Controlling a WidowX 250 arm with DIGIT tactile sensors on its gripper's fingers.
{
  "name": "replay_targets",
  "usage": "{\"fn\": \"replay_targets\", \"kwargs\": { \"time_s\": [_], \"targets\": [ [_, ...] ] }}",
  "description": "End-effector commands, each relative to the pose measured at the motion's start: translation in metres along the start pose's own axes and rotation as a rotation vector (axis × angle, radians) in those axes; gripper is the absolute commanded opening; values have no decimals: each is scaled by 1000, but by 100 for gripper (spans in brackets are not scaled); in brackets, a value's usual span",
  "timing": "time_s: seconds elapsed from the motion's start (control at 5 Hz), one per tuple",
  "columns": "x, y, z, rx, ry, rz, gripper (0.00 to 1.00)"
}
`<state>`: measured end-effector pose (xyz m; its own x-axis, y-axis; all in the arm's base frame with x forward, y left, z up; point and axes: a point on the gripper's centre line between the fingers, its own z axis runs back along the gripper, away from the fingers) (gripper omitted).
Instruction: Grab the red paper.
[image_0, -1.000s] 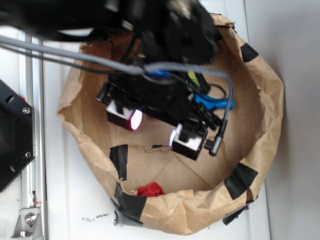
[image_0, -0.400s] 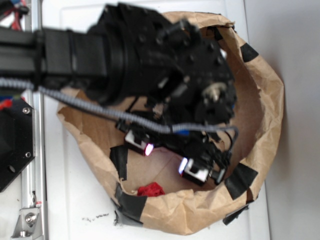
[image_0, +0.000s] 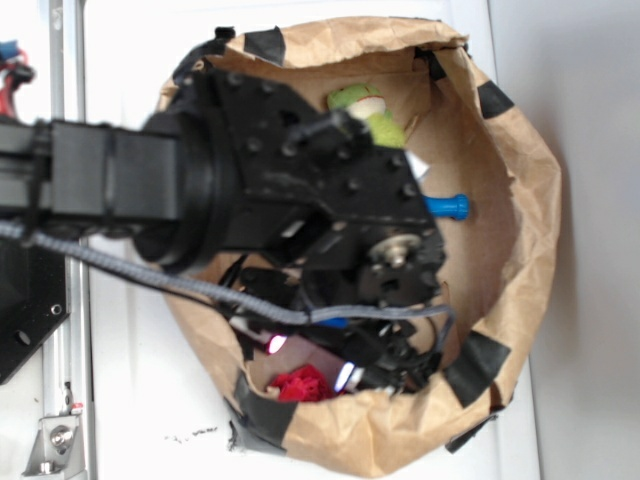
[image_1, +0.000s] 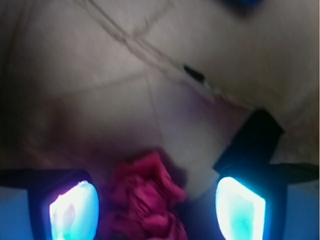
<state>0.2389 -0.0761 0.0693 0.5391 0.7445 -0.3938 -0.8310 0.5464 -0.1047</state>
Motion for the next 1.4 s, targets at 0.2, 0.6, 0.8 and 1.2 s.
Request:
{"fn": "replay_targets", "kwargs": {
  "time_s": [0.2,0.6,0.8,1.2],
  "targets": [
    [-13,-3,0,-62,62,-56,100],
    [-5,-11,-3,-71,46,-45,100],
    [-1,-16,-11,-100,96,-64,100],
    [-9,-22,-27,-76,279,-178,100]
  ]
}}
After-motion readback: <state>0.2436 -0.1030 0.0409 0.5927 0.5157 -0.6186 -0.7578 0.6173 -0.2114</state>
